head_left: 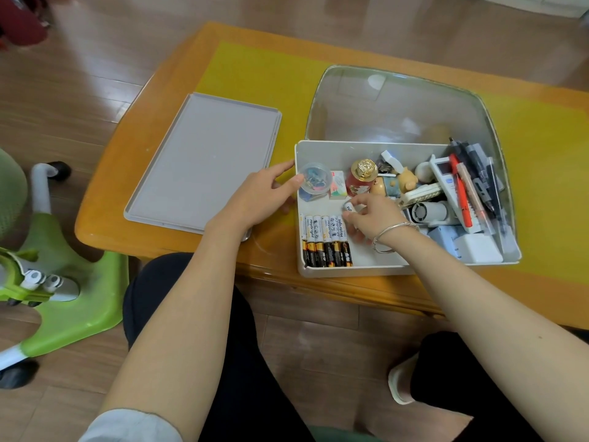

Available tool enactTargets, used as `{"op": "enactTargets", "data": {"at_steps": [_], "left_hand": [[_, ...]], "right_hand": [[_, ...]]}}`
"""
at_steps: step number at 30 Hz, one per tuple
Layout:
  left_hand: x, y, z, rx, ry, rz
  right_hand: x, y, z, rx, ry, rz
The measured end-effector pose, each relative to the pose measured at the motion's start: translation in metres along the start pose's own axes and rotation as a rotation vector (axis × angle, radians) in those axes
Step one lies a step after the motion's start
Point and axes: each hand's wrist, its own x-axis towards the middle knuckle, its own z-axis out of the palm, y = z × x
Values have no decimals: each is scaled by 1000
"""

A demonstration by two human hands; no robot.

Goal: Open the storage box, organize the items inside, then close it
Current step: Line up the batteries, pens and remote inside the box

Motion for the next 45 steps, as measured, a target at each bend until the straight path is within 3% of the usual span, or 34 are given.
{"op": "enactTargets", "data": {"at_steps": [17, 34, 45], "left_hand": [[0, 1, 1, 1, 3, 1], [-1, 2, 1, -13, 12, 6], [0, -1, 1, -15, 10, 1]], "right_hand": [[-3, -5, -1, -183, 21, -221], [-7, -12, -3, -233, -90, -350], [-9, 0, -14, -195, -3, -161]]}}
